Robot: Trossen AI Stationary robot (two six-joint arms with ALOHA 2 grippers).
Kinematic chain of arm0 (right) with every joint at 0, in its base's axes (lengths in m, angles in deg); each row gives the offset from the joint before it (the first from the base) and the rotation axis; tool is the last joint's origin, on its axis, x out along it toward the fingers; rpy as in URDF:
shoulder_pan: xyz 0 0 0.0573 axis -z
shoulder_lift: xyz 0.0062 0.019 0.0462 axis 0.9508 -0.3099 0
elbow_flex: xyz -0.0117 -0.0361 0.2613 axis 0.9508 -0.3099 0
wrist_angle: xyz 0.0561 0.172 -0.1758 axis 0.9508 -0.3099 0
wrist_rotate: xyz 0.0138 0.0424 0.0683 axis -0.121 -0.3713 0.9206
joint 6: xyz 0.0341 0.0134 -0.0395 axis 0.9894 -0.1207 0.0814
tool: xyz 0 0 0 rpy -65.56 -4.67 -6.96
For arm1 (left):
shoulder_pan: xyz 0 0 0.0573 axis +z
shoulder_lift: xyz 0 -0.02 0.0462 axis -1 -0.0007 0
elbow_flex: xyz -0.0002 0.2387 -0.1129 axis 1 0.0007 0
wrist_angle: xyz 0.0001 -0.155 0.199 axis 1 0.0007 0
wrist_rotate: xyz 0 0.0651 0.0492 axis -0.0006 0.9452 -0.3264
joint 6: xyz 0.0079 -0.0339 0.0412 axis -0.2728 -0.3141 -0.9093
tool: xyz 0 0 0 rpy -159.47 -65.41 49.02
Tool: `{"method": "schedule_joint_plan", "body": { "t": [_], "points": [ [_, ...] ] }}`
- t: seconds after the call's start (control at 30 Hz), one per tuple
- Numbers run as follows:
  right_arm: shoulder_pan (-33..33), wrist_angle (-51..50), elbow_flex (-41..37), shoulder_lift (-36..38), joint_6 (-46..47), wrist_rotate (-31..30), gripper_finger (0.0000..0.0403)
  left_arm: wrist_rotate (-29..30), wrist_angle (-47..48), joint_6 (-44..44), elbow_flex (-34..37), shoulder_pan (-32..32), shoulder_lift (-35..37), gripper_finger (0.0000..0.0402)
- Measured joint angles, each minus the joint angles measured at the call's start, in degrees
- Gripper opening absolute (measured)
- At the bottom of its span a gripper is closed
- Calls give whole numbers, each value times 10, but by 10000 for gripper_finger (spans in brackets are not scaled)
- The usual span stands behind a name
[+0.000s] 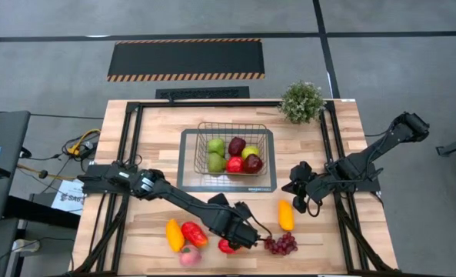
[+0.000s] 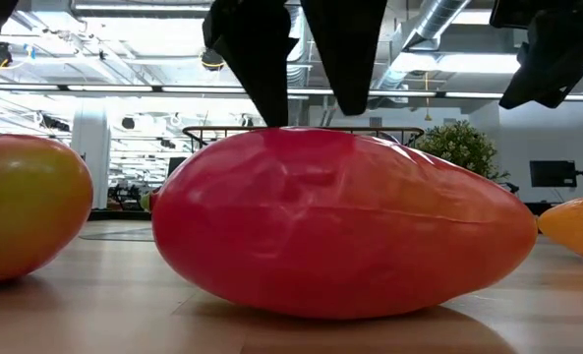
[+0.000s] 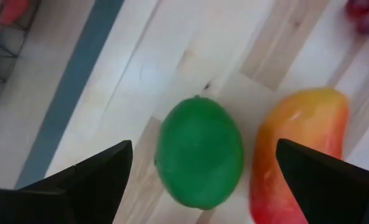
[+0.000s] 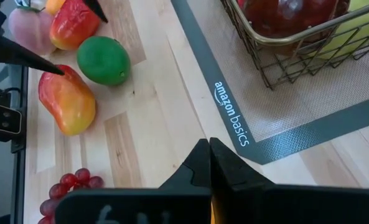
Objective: Build produce basket
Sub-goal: Put the dark green lime into the bin
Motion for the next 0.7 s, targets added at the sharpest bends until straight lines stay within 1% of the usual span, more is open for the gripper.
{"method": "schedule_joint_plan", "body": {
  "t": [0.2,0.43,0.57,0.7],
  "points": [
    [0,0,0,0,0,-1,7,1,12,0,0,2,-2,394],
    [1,0,0,0,0,-3,7,6,18,-3,0,2,-3,395],
    [6,0,0,0,0,-3,7,-1,8,15,24,2,-2,395],
    [15,0,0,0,0,-6,7,4,6,7,26,3,0,395]
  ]
}}
